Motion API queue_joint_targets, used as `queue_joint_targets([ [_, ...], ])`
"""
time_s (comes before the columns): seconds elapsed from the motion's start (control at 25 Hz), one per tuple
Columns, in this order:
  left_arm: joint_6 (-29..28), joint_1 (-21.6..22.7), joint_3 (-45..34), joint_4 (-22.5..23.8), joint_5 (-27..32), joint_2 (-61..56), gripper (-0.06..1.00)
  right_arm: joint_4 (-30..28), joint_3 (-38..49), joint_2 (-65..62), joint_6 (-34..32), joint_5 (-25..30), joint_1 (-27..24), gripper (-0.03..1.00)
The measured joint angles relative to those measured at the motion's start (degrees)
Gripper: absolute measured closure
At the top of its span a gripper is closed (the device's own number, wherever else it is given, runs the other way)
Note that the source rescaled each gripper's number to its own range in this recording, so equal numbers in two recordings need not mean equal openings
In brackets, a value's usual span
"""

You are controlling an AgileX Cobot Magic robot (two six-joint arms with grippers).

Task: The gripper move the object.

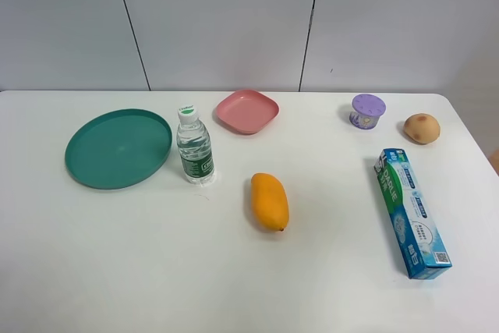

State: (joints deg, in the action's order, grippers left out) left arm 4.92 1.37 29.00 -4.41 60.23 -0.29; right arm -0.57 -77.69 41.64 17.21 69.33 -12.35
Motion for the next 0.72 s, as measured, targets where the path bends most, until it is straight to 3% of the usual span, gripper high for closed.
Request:
queue_joint_targets([
  [0.12,0.0,0.0,0.0,0.0,0.0,0.0,-0.06,1.3,0.2,-3.7,0.0,0.1,1.3,-0.03],
  [0.24,0.0,0.0,0.0,0.0,0.0,0.0,-0.06,4.6,2.8,-6.4,0.6,0.1,7.2,-0.03],
  [0.4,0.0,0.0,0.0,0.0,0.0,0.0,-0.06,4.3,8.0,-9.6,-1.9,0.4,16.2,-0.03],
  [0.6,0.0,0.0,0.0,0.0,0.0,0.0,-0.06,1.2,20.1,-15.1,-10.5,0.0,21.1,-0.03],
  [0.72,0.0,0.0,0.0,0.0,0.0,0.0,-0.06,-1.6,30.0,-19.7,-11.5,-5.6,21.5,-0.03],
])
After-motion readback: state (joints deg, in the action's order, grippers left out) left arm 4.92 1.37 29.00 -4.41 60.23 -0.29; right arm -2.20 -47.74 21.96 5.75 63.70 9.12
